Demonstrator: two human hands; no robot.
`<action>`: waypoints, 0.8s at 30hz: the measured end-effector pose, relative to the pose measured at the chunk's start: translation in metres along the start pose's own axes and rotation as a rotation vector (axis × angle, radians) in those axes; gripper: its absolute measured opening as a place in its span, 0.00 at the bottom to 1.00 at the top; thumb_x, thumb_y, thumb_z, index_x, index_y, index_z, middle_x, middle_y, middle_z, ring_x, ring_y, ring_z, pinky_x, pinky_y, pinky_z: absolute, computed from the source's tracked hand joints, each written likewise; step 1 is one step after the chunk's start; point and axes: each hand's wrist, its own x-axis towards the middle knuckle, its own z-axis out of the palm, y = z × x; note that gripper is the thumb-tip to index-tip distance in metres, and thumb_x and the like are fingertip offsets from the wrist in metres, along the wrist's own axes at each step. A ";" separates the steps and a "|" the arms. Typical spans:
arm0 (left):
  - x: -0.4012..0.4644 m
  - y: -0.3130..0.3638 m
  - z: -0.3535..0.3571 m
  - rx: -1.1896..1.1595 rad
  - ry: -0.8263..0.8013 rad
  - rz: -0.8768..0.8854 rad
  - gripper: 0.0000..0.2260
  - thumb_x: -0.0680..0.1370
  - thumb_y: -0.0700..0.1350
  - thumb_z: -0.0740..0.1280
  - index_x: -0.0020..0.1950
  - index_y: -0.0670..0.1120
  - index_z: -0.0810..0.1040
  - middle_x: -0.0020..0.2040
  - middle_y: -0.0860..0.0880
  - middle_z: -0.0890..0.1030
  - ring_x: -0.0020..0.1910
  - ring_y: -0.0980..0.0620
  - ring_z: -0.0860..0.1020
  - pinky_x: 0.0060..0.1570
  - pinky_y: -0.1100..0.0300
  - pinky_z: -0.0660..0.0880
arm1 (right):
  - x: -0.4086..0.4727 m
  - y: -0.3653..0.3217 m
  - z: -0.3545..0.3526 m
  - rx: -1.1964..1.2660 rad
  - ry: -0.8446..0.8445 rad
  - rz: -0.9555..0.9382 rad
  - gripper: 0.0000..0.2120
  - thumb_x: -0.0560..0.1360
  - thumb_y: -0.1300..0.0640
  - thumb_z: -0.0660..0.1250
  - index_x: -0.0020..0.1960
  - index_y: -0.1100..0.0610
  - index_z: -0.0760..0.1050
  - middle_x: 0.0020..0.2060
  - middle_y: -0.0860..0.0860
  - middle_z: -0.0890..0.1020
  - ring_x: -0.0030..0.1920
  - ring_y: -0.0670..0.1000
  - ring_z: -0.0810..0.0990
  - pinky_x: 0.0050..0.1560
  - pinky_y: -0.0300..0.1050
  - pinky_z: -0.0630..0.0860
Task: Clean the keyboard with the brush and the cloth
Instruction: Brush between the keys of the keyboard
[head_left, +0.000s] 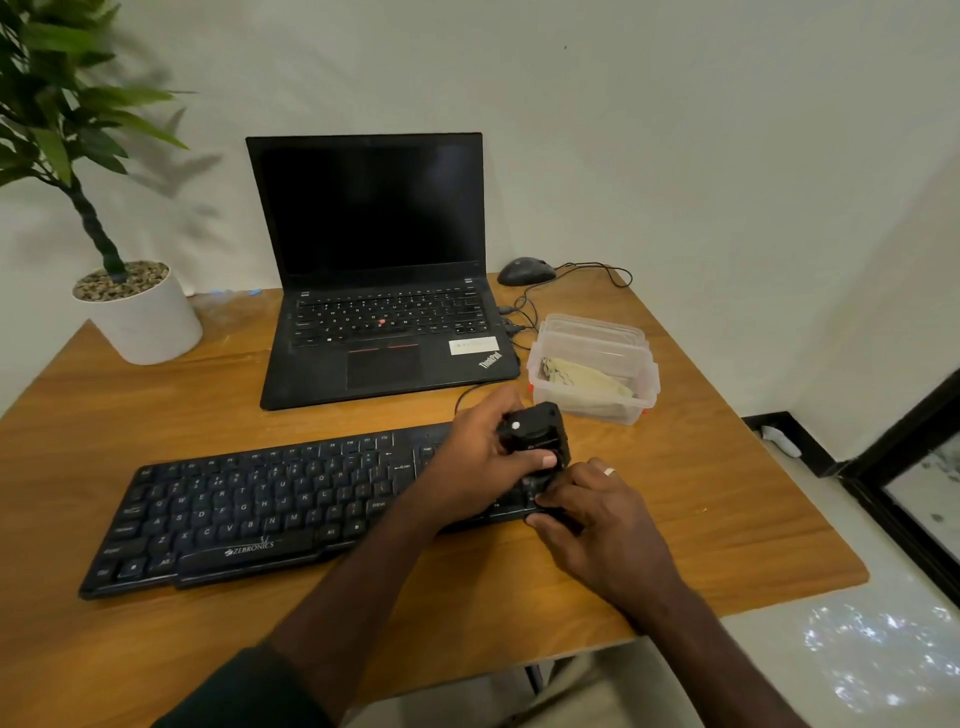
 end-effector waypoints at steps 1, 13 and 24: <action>-0.001 -0.001 0.001 0.003 0.039 0.016 0.14 0.72 0.41 0.76 0.47 0.50 0.71 0.47 0.47 0.81 0.48 0.48 0.83 0.44 0.47 0.83 | 0.000 0.000 0.000 0.002 0.001 0.001 0.08 0.69 0.54 0.79 0.47 0.54 0.84 0.44 0.46 0.81 0.45 0.48 0.76 0.43 0.47 0.77; -0.007 -0.001 -0.011 0.062 -0.017 -0.041 0.15 0.73 0.37 0.75 0.47 0.43 0.69 0.47 0.48 0.79 0.45 0.56 0.83 0.38 0.63 0.80 | 0.002 0.001 0.002 -0.001 -0.001 -0.011 0.08 0.70 0.54 0.78 0.47 0.55 0.83 0.43 0.47 0.80 0.45 0.48 0.76 0.43 0.47 0.77; -0.010 -0.010 -0.019 0.012 0.115 -0.007 0.14 0.73 0.38 0.75 0.48 0.46 0.70 0.48 0.46 0.81 0.46 0.49 0.84 0.40 0.52 0.83 | 0.001 0.001 0.001 -0.003 0.015 -0.018 0.08 0.72 0.55 0.78 0.48 0.55 0.83 0.44 0.47 0.81 0.45 0.48 0.76 0.45 0.44 0.75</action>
